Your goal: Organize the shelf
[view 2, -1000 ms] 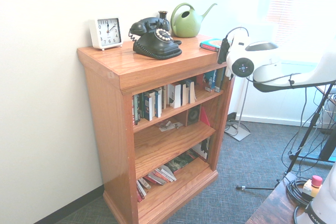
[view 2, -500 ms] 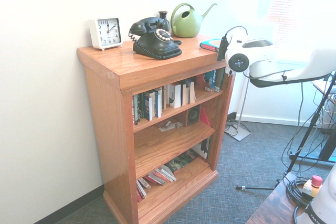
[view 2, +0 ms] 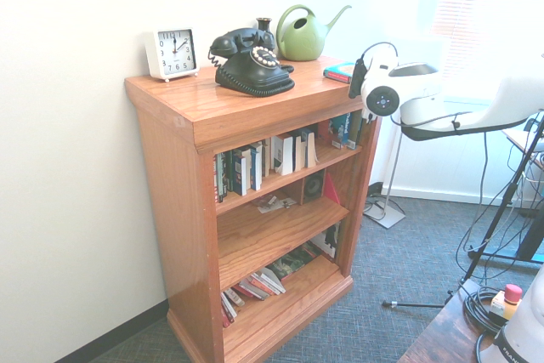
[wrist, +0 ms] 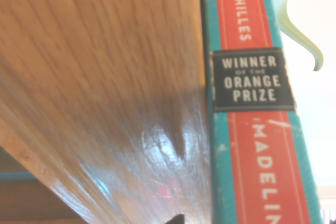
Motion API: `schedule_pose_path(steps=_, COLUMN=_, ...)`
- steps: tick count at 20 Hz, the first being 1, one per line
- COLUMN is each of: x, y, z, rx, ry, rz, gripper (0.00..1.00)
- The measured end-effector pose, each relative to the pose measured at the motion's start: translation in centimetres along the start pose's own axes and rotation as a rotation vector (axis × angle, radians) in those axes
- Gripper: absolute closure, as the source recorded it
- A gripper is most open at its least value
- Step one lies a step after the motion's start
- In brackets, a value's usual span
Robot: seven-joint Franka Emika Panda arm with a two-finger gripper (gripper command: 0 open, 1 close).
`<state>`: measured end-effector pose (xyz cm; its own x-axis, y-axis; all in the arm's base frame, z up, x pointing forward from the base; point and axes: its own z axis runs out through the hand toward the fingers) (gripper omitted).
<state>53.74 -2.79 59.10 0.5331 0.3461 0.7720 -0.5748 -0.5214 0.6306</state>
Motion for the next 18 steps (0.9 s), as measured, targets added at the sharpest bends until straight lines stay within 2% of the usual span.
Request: schedule_pose_path(steps=18, x=0.14, y=-0.13, z=-0.2, rx=0.003, ry=0.003, rz=0.001, gripper=1.0)
